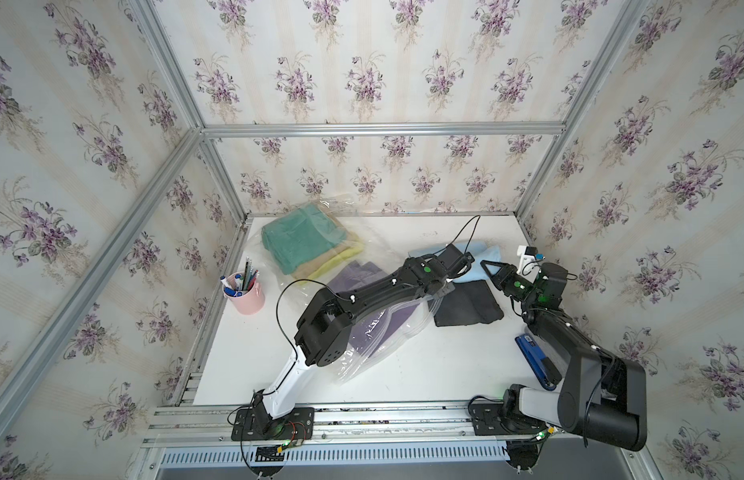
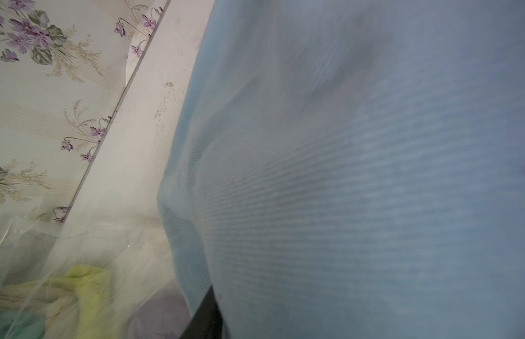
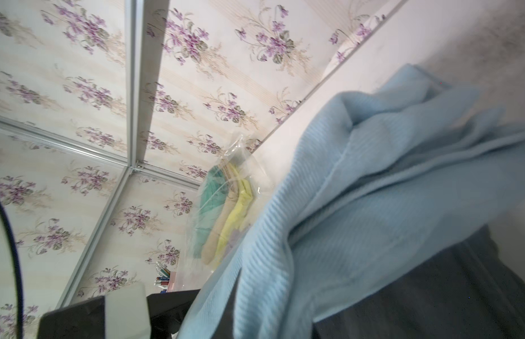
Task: Take the trousers out of the vacuum bag
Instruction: Place the trousers at the center of the board.
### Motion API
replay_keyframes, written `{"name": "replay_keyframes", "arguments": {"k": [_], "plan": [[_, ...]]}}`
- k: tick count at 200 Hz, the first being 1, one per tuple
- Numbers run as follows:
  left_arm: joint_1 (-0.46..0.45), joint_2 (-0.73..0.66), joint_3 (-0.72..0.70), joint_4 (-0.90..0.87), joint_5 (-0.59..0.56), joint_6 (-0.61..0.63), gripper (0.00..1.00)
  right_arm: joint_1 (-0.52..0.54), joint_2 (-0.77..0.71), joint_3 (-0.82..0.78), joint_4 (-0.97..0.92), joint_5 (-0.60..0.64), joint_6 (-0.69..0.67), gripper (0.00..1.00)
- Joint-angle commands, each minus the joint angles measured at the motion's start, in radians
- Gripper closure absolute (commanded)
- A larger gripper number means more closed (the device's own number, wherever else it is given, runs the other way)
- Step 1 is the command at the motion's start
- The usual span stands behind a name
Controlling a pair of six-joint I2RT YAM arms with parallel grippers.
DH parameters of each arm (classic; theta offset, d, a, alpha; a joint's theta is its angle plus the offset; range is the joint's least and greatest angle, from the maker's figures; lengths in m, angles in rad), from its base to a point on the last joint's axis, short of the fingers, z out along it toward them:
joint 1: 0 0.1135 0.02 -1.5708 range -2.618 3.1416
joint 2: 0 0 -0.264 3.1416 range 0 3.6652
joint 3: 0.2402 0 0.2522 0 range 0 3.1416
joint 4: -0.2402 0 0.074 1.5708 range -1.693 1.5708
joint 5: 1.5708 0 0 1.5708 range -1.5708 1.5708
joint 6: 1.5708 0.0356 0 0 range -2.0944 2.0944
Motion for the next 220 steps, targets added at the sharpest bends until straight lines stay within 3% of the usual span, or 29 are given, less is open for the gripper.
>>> {"name": "replay_keyframes", "arguments": {"k": [1,29,66,113,134,184,200,220], "plan": [[-0.021,-0.021,-0.06,0.056,0.02,-0.054,0.61,-0.003,-0.014,-0.013,-0.156,0.087,-0.067,0.96],[-0.048,-0.043,-0.135,0.075,0.042,-0.099,0.51,-0.009,-0.029,-0.058,-0.229,0.161,-0.077,0.96],[-0.084,-0.073,-0.24,0.093,0.055,-0.143,0.25,-0.018,-0.041,-0.077,-0.291,0.22,-0.087,0.93],[-0.087,-0.162,-0.394,0.108,0.06,-0.19,0.01,-0.02,-0.153,-0.093,-0.419,0.324,-0.089,0.6],[-0.086,-0.215,-0.446,0.103,0.071,-0.216,0.0,-0.021,-0.213,-0.09,-0.491,0.402,-0.086,0.4],[-0.074,-0.382,-0.487,0.053,0.109,-0.285,0.0,-0.022,-0.311,-0.024,-0.606,0.603,-0.122,0.13],[-0.054,-0.423,-0.483,0.035,0.147,-0.316,0.0,-0.022,-0.333,0.002,-0.596,0.591,-0.138,0.1],[-0.017,-0.462,-0.48,0.028,0.221,-0.364,0.0,-0.022,-0.368,0.031,-0.546,0.489,-0.183,0.08]]}}
